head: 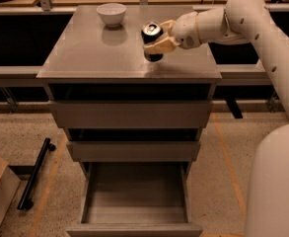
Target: Pick pepsi can from bottom drawer and place on counter
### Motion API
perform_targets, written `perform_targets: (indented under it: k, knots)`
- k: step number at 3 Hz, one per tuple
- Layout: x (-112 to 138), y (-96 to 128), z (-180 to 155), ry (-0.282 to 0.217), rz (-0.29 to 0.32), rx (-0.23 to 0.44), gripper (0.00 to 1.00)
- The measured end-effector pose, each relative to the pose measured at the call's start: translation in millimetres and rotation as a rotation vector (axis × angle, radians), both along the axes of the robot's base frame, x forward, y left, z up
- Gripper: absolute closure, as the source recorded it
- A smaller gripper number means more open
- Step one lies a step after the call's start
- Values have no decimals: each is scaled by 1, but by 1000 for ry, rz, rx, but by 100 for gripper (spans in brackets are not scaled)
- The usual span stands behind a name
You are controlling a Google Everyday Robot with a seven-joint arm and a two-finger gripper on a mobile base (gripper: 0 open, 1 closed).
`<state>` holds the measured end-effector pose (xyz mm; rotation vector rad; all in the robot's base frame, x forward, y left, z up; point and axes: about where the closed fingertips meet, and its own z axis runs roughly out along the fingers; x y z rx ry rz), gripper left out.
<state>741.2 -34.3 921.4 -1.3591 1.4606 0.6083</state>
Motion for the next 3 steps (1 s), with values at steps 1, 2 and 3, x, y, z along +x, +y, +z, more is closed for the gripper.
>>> perform_targets:
  k: [1, 2, 3]
  knots:
    - [14, -5, -8, 38, -12, 6, 13]
    - [25, -11, -20, 84, -27, 8, 0]
    - [25, -11, -20, 85, -27, 8, 0]
